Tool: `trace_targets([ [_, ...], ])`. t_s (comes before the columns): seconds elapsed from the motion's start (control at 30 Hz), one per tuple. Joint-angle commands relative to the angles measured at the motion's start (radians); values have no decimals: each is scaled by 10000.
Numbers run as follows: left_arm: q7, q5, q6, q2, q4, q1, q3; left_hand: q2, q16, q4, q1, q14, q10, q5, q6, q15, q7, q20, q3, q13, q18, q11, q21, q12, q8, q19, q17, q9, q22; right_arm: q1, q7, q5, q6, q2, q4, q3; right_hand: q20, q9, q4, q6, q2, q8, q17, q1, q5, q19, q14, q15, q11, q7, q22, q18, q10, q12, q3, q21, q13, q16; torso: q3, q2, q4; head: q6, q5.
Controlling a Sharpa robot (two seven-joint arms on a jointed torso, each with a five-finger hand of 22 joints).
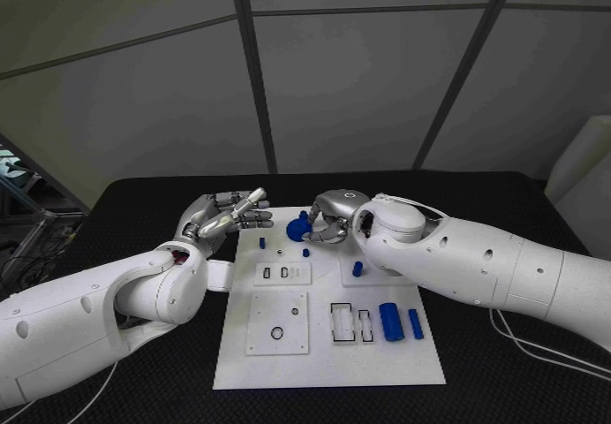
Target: Assemble the parts on the task board
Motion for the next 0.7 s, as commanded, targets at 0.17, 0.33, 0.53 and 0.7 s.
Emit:
trace_targets([
  [0.17, 34, -40, 46, -8, 4, 16, 10, 82, -67, -32, 6, -41, -64, -49, -11, -11, 89, 40, -6, -10, -188, -11, 39, -68, -66, -46, 9, -8, 0, -4, -87, -91, -1490, -506, 465, 6, 41, 9, -80, 86, -101, -41, 1930, 192, 65, 250, 884, 18, -3, 4, 1619, -133, 104, 62, 76, 63, 1195, 24, 10, -6, 2, 51, -34],
  [0.33, 34, -40, 49, -22, -25, 14, 9, 82, -67, -32, 6, -41, -64, -49, -11, -11, 89, 40, -6, -10, -188, -11, 39, -68, -66, -46, 9, -8, 0, -10, 328, 417, -2333, -1135, 954, 10, 34, 6, -148, 138, -229, -51, 1910, 419, 130, 256, 879, 11, -11, -2, 1628, -134, 119, 69, 154, 66, 1207, 13, 10, -9, -23, 98, -59],
  [0.53, 28, -40, 106, -24, -90, 14, 9, 84, -74, -40, 13, -44, -69, -47, -16, -8, 92, 41, -7, -11, -189, -7, 39, -74, -72, -49, 13, -9, 0, 8, 1412, 2393, -2098, -2307, 1527, 30, -3, 20, -409, 297, -471, -19, 1659, 942, -274, 15, 818, -45, -56, -60, 1334, -59, 66, -20, 222, -93, 1131, -103, 14, -43, -75, 151, -127],
  [0.7, 65, -108, 288, -10, -195, 13, 8, -34, -138, -185, 129, -75, -55, -56, -14, 6, 74, 56, -52, -5, -197, -11, 5, -95, -92, -143, 48, -5, -19, 52, 2385, 3764, -1551, -3191, 1419, 37, -88, 22, -996, 479, -598, 18, 1438, 1780, -395, -197, 766, -126, -127, -125, 1075, 4, -40, -182, 225, -251, 997, -225, 36, -88, -158, 168, -167],
])
